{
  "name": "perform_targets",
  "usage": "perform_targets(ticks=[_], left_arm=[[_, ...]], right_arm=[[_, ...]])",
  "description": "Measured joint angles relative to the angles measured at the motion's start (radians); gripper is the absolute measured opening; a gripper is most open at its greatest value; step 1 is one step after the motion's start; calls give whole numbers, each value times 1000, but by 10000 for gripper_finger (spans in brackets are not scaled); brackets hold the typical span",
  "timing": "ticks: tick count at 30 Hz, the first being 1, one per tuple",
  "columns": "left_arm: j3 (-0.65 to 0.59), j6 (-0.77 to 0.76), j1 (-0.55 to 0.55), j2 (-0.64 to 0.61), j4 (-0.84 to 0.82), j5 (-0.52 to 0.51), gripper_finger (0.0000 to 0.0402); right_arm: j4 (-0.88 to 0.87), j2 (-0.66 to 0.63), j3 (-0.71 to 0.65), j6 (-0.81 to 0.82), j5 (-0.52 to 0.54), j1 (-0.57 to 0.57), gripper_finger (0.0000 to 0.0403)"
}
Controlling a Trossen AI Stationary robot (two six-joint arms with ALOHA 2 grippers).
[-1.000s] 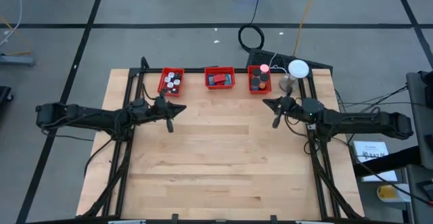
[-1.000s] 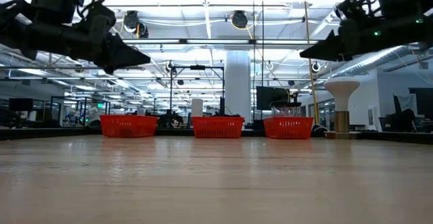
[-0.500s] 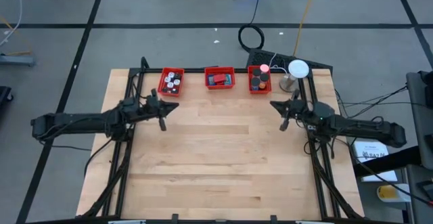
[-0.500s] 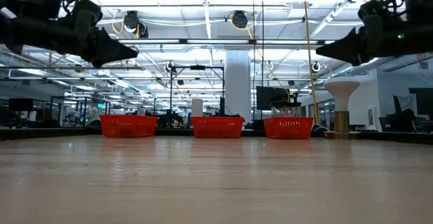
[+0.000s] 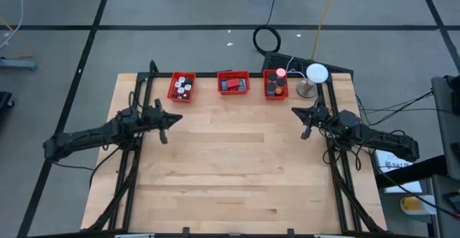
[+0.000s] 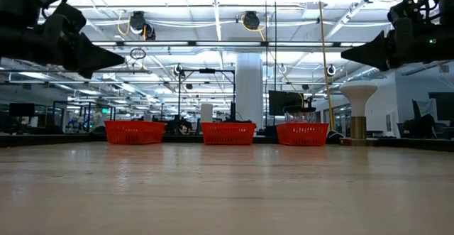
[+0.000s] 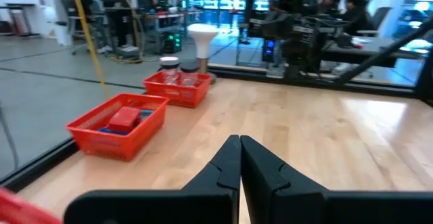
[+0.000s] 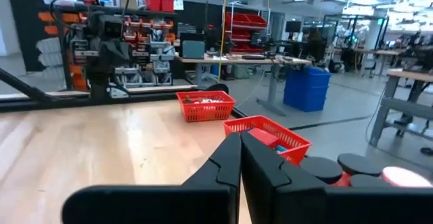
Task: Pick & Place Office items
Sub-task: Return to Home Position
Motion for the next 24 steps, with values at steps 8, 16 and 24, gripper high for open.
perform_targets(ticks=[8, 16, 24], left_arm=[[0, 14, 93, -217, -134, 43, 7], [-1, 4, 168, -187, -138, 33, 3], [-1, -21, 177, -177, -137, 22, 27]], right_arm=[[-3, 1, -7, 30, 3, 40, 0], [19, 33, -71, 79, 170, 145, 0], [25, 32, -72, 68, 76, 163, 0]])
